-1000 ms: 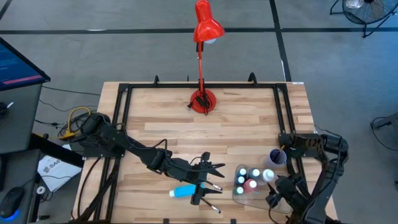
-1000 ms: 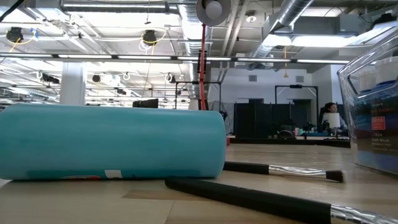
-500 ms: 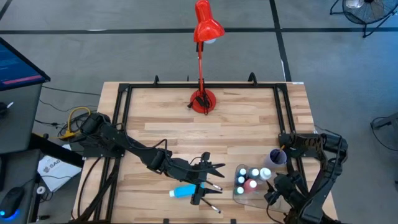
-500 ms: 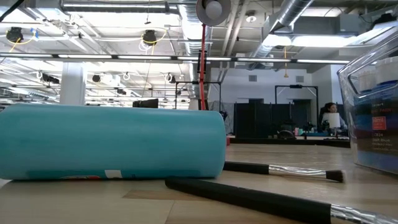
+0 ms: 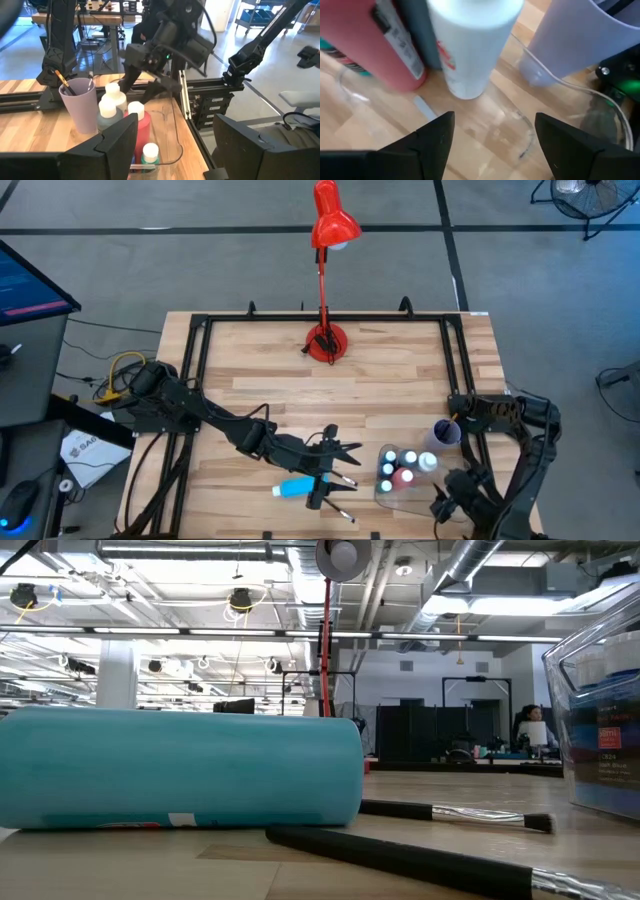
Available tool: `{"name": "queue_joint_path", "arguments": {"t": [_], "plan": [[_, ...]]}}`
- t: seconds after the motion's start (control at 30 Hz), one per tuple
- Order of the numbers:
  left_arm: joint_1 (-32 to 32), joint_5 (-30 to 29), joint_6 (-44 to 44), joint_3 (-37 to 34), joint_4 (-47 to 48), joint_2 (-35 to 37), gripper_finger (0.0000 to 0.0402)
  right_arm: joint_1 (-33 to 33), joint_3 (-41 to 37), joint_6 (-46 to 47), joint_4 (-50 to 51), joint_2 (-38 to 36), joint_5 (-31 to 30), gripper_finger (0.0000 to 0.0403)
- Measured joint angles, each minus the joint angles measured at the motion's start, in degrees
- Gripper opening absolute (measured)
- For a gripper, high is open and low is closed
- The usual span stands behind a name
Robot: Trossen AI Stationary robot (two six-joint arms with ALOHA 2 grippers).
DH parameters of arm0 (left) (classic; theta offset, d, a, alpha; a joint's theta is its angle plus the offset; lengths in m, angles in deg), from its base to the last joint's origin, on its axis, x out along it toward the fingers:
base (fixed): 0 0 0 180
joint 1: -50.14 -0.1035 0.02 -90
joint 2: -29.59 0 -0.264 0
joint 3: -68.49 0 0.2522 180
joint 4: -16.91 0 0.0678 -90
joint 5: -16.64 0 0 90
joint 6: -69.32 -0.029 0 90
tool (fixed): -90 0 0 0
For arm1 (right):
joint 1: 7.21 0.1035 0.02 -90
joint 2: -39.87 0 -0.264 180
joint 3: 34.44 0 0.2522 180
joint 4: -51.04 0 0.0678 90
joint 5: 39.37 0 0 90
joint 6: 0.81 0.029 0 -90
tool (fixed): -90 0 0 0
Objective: Pick & Place Paint Supplies
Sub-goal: Put the black silver paint brush into the purple cup
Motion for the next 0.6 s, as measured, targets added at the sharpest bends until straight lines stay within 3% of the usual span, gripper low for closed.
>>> {"name": "queue_joint_path", "arguments": {"t": [0.13, 0.4, 0.6], "plan": [[0.1, 0.7, 0.3, 0.0, 2.4, 0.0, 0.0237, 0.3, 2.5, -2.9, 0.6, 0.0, -0.2, 0.0269], [0.3, 8.0, 0.6, 0.0, 3.8, 0.0, 0.0237, 0.2, 8.4, -11.9, 1.4, 0.0, -1.1, 0.0269], [1.6, 8.6, 0.9, 0.0, 4.1, 0.0, 0.0237, -0.8, 13.4, -19.4, 2.3, -0.1, -2.3, 0.0269]]}}
